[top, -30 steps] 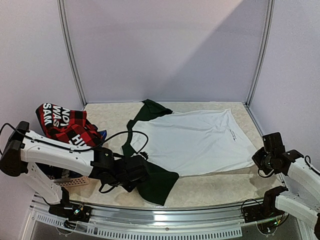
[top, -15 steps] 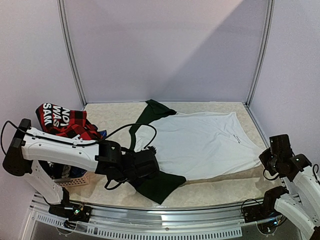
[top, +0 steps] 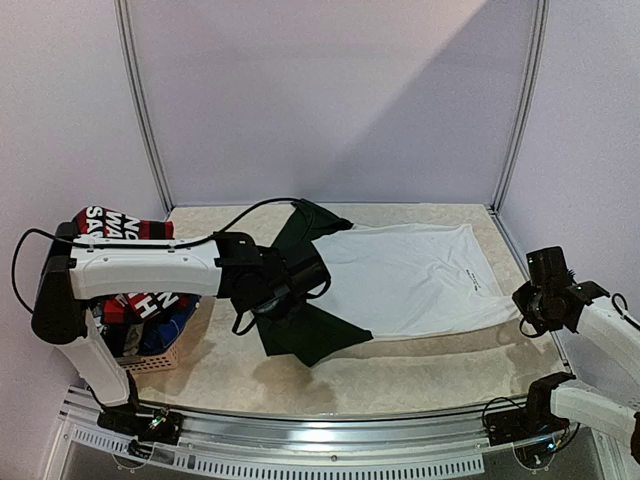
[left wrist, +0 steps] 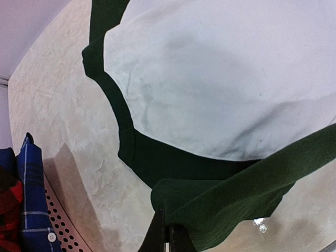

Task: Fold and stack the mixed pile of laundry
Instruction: Fold the flattened T-shirt at the center of the board.

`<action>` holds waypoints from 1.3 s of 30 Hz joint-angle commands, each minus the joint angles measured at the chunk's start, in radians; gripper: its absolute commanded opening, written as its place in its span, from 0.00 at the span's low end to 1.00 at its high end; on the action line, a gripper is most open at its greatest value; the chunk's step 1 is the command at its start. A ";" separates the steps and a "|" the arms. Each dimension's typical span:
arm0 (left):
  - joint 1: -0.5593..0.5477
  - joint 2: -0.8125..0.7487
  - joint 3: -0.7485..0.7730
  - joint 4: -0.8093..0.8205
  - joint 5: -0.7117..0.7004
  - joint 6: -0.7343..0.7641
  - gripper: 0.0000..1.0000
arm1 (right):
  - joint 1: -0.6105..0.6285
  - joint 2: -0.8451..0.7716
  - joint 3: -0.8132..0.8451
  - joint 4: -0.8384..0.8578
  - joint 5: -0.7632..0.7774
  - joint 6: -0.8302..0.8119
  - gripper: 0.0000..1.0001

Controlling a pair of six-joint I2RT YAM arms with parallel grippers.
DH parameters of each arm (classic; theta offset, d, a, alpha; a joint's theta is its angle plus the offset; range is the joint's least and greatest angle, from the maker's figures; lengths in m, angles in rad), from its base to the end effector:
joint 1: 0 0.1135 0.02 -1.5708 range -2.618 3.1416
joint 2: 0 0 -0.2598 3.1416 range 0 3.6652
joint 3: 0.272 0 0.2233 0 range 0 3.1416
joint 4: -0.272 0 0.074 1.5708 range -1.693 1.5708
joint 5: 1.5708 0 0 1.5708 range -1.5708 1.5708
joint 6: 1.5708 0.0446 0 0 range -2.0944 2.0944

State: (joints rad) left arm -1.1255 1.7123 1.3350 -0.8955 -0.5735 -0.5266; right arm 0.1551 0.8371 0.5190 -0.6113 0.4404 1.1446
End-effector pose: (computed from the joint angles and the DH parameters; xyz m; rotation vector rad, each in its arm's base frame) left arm 0.1560 -0.2706 0.2407 0.6356 2.4361 0.2251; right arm 0.1388 0.0025 0.2045 1.2835 2.0069 0.0541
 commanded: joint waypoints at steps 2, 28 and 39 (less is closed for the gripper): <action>0.066 0.058 0.098 -0.043 -0.020 0.080 0.00 | -0.031 0.102 0.060 0.086 0.018 -0.003 0.00; 0.259 0.288 0.290 -0.080 -0.011 0.150 0.00 | -0.053 0.690 0.296 0.228 -0.056 -0.066 0.00; 0.298 0.335 0.278 -0.054 -0.010 0.114 0.00 | -0.072 0.826 0.374 0.240 -0.129 -0.112 0.00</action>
State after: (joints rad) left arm -0.8589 2.0178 1.6104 -0.9550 -0.5728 -0.3859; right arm 0.0959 1.6077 0.8509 -0.3782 0.3496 1.0626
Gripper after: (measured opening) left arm 0.009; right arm 0.029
